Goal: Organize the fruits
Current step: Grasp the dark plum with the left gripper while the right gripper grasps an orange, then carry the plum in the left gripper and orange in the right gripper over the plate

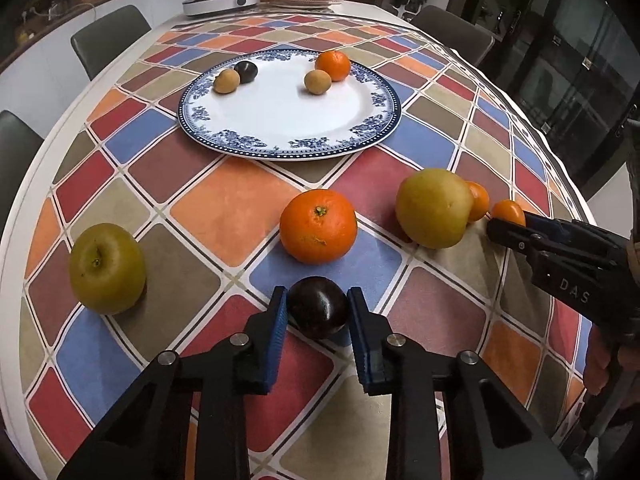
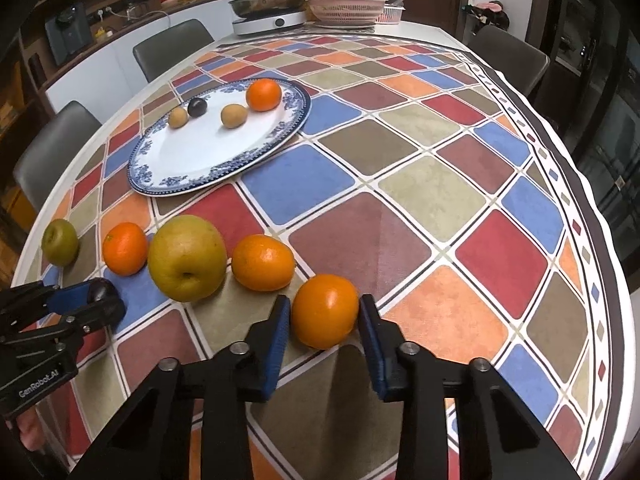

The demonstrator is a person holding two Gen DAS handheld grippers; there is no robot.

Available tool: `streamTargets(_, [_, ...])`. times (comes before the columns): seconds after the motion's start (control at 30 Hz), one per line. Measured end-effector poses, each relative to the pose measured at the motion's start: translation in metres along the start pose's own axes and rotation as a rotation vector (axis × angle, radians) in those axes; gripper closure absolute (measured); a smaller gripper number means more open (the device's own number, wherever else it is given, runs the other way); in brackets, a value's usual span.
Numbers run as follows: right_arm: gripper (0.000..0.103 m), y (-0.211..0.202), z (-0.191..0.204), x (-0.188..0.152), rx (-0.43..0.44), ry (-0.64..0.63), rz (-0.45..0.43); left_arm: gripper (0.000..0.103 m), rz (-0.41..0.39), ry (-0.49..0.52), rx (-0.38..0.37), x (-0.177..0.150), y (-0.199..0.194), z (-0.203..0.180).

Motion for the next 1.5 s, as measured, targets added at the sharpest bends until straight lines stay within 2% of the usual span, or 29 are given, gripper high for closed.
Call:
streamTargets(0.3, [0.069, -0.016, 0.004, 0.004, -0.007, -0.01, -0.041, 0.073, -0.041, -0.001, -0.006, 0.003, -0.017, -0.002])
streamTargets(0.77, [0.069, -0.067, 0.024, 0.024, 0.04, -0.042, -0.152, 0.073, -0.152, 0.029, -0.039, 0.015, -0.066, -0.012])
streamTargets(1.23, [0.069, -0.108, 0.047, 0.054, 0.114, -0.079, -0.257, 0.073, -0.268, 0.057, -0.09, 0.042, -0.118, -0.021])
streamTargets(1.5, [0.069, -0.121, 0.056, 0.079, 0.148, -0.108, -0.308, 0.073, -0.326, 0.073, -0.077, 0.063, -0.133, -0.024])
Point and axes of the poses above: each gripper's, at about its wrist camera, not at the fingertips, and y roughly the way its jaws point, z to its left, x to its top, the point moved 10 cm from there along y, roughly the way its jaws point, and after that the axes turned 11 degrees about -y, right-handed, at the moved point
